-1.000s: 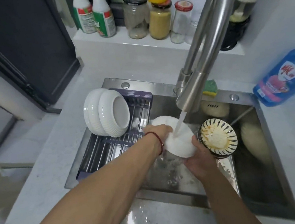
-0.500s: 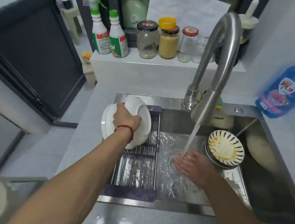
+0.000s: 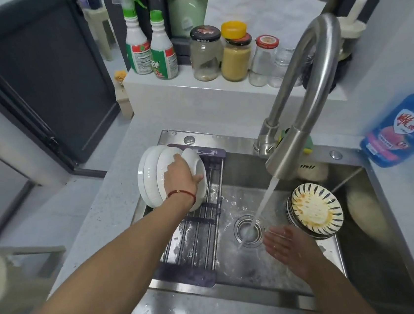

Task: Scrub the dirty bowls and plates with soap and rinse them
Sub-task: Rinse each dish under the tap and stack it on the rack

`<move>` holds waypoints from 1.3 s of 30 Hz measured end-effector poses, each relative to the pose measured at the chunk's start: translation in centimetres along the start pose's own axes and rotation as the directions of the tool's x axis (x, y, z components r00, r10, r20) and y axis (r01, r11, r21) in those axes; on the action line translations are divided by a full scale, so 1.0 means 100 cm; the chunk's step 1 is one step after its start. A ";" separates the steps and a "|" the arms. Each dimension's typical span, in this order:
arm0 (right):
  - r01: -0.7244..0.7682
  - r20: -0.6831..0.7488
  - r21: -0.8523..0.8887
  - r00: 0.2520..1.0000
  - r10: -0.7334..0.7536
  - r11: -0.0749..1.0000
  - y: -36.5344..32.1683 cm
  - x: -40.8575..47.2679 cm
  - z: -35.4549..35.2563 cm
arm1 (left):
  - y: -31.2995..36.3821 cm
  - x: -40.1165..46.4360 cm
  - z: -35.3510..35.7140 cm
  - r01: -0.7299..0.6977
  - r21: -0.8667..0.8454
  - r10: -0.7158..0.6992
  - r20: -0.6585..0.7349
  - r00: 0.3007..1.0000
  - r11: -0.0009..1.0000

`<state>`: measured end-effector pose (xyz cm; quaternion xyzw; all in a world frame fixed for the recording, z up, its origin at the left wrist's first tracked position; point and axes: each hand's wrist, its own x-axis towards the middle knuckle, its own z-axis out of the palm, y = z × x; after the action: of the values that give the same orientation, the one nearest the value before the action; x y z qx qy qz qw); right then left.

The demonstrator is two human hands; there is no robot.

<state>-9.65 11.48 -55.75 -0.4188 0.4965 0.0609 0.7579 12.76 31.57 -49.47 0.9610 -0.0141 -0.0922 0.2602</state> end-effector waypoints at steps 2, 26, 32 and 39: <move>-0.004 -0.010 -0.008 1.000 0.004 1.000 -0.001 0.004 -0.008 | -0.007 -0.006 0.002 -0.115 0.128 0.121 -0.044 0.992 0.985; 0.022 -0.374 -0.115 0.925 -0.064 0.993 -0.050 0.088 -0.111 | -0.006 -0.121 0.090 -0.313 0.068 0.298 0.174 0.939 0.947; 0.029 -0.482 0.097 0.876 0.022 0.995 -0.059 0.098 -0.113 | 0.017 -0.135 0.135 -0.082 -0.160 0.153 0.509 0.847 0.984; -0.019 -0.467 0.244 0.874 0.135 0.970 -0.076 0.104 -0.130 | 0.024 -0.146 0.155 -0.034 -0.157 0.119 0.576 0.809 0.987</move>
<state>-9.70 -5.76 -61.76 -0.3091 0.6889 -0.0728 0.6515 -4.37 22.83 -58.94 0.8644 -0.1255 -0.3727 0.3134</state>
